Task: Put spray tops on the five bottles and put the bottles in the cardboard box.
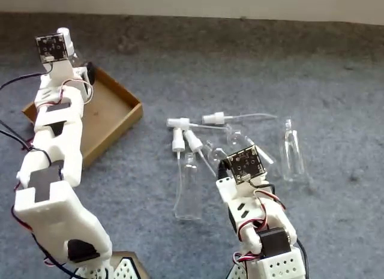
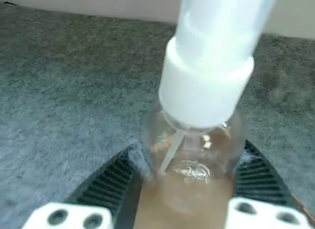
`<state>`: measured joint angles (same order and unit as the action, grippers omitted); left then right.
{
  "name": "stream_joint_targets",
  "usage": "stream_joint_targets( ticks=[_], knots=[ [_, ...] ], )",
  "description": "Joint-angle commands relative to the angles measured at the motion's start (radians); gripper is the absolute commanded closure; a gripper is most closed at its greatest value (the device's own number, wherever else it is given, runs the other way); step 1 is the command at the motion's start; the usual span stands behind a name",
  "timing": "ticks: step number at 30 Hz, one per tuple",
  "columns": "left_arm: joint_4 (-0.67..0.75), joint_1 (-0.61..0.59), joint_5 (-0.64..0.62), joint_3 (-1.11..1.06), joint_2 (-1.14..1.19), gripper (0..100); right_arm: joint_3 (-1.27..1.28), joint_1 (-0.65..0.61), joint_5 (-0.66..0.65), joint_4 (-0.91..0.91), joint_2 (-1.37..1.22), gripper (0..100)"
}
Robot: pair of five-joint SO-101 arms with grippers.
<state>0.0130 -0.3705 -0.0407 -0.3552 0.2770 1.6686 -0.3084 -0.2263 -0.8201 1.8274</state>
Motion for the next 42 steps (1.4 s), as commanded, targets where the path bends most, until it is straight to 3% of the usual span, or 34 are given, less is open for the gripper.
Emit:
stream_joint_targets(
  ticks=[1,42],
  knots=[
    [0.060,-0.018,0.002,0.059,0.019,83,0.061,0.012,-0.006,0.028,0.010,99.3],
    [0.055,-0.001,0.000,0.001,0.041,82,0.061,0.015,-0.006,0.030,0.010,99.3]
  ],
)
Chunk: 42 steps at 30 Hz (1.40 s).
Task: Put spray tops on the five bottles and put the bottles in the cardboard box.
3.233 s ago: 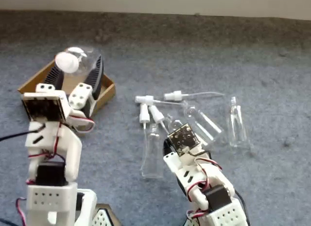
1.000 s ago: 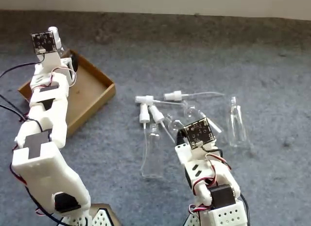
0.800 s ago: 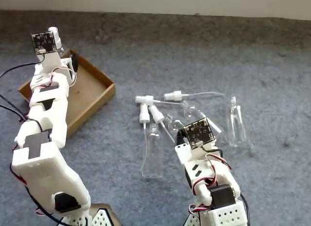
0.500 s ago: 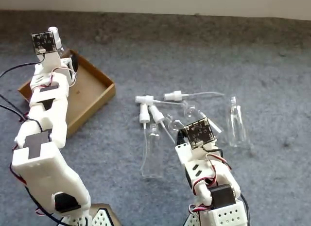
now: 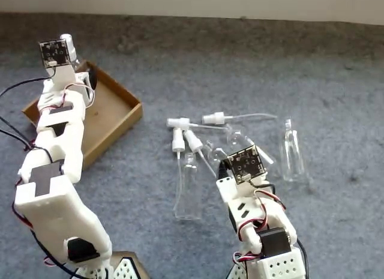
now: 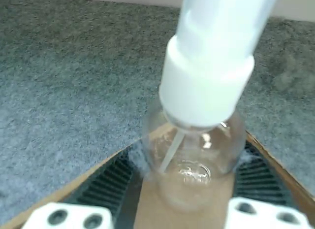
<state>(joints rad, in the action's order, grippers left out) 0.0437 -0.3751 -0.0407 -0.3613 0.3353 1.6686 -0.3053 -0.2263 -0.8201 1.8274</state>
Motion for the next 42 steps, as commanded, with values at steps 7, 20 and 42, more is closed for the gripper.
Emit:
stream_joint_targets(
  ticks=[7,20,42],
  knots=[
    [0.025,0.005,0.000,0.007,-0.016,82,0.061,0.013,-0.006,0.030,0.010,99.3],
    [0.028,0.007,0.002,-0.028,-0.016,82,0.061,0.013,-0.006,0.030,0.010,99.3],
    [0.025,0.005,0.003,-0.028,-0.019,82,0.061,0.013,-0.006,0.030,0.010,99.3]
  ],
)
